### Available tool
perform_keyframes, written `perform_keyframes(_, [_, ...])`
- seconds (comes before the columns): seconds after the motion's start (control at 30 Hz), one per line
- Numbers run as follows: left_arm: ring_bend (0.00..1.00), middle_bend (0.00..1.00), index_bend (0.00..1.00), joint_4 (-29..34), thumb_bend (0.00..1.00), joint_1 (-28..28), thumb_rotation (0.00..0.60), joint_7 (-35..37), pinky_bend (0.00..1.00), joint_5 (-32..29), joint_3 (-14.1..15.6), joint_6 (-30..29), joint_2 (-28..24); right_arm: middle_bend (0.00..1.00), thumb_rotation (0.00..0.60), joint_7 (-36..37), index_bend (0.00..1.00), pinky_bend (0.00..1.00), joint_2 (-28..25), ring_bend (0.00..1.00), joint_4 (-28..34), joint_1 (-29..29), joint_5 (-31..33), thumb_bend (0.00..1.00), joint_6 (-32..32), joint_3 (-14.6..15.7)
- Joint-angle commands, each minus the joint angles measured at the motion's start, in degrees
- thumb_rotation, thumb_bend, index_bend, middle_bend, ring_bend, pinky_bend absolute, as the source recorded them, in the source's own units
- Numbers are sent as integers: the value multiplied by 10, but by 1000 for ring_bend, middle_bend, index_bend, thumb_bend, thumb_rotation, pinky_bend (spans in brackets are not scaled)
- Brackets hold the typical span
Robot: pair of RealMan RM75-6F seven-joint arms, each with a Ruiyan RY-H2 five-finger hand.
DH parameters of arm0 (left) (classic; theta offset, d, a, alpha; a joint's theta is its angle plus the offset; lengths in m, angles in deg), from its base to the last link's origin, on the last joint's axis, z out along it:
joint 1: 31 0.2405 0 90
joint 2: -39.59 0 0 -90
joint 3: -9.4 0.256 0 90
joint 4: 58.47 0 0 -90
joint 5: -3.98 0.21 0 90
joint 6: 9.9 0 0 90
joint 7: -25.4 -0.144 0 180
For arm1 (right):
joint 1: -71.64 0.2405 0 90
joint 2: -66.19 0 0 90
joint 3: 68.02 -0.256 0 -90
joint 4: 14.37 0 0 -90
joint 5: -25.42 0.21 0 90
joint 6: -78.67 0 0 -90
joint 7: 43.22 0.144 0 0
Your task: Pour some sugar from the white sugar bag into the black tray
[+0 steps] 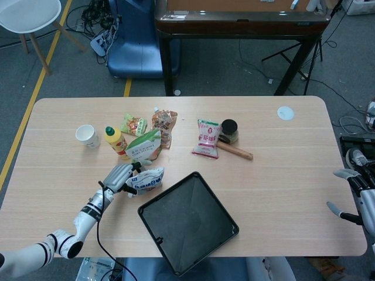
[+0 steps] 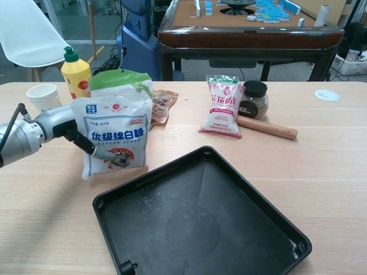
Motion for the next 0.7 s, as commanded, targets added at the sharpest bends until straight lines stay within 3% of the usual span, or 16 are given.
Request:
perform_keyframes(0.03, [324,392,171,1,151,0,600,-22,500,-13,2,7,2,286,600,0,290,118,0,151,0,0,0,164,1,0])
perform_keyframes(0.2, [266,329,107,11,151,1,600,-63,465,-36,-3,10,6,286,600,1,290,118,1,151,-1,0,1,164,2,0])
perform_keyframes(0.7, [266,314,66,82,151,1,600,-93,463,-64,3,39,-29,286,600,3,290,117,2,151,-4,1,1,164,3,-1])
